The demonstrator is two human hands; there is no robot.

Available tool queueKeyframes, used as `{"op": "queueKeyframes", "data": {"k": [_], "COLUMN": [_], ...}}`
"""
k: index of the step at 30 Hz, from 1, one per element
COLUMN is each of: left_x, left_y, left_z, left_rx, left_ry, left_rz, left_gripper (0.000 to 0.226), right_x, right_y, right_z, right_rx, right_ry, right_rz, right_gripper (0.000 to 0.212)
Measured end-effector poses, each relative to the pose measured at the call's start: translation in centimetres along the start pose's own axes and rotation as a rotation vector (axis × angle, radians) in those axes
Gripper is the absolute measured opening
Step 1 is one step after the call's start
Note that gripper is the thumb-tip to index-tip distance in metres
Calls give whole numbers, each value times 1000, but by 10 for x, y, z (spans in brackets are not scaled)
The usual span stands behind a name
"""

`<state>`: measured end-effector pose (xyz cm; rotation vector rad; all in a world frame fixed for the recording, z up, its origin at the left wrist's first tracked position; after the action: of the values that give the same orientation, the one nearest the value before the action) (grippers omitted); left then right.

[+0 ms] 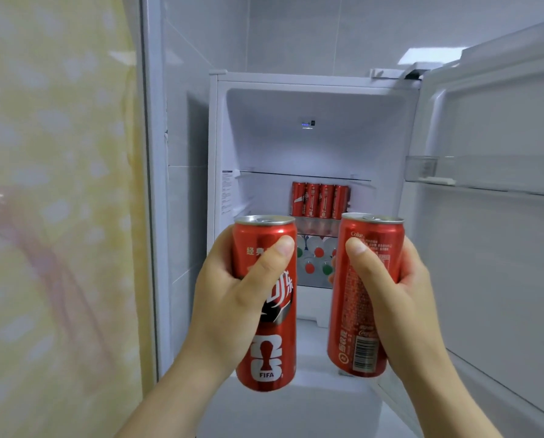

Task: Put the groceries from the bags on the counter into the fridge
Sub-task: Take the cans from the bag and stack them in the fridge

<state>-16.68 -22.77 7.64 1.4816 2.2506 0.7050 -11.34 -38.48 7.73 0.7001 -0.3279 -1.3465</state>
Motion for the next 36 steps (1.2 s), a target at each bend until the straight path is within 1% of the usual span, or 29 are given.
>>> {"op": "queueKeyframes", "data": {"k": [5,6,10,13,18,22,25,32,36], "left_x": [-13,-14,-16,-14,-3,9,12,11,5], "left_y": [38,47,81,109,164,211,239,281,298], "left_z": [28,34,60,80,111,134,152,187,205], "left_rx": [10,11,0,2,-9,-10,7,45,57], "left_ry": [15,18,23,5,10,1,-17,-35,-44], "left_rz": [-1,-3,6,25,52,92,128,147,142], "left_gripper": [34,32,26,19,39,41,39,37,37], "right_x": [5,5,-3,-10,-29,-48,-59,-69,-64], "right_y": [40,47,77,99,138,168,188,231,252], "right_z": [-36,-43,-71,-92,-124,-147,-165,-201,-222], "right_rx": [-11,-12,-18,-7,14,27,30,14,11], "right_ry": [14,17,11,-5,-24,-42,-76,-116,-141], "right_rz": [9,11,7,-12,-57,-108,-151,-216,-236], "right_gripper": [49,47,25,22,33,41,44,43,33]}}
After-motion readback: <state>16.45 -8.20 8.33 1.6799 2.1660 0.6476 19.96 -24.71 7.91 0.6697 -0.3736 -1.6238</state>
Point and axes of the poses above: each hand's wrist, its own y-axis towards the middle knuckle, its own x-axis out of the back of the hand, z = x × y, the point moved 1 cm from there along y, towards the middle knuckle, and after that the axes turned 10 degrees about y, right-handed, at the moved point
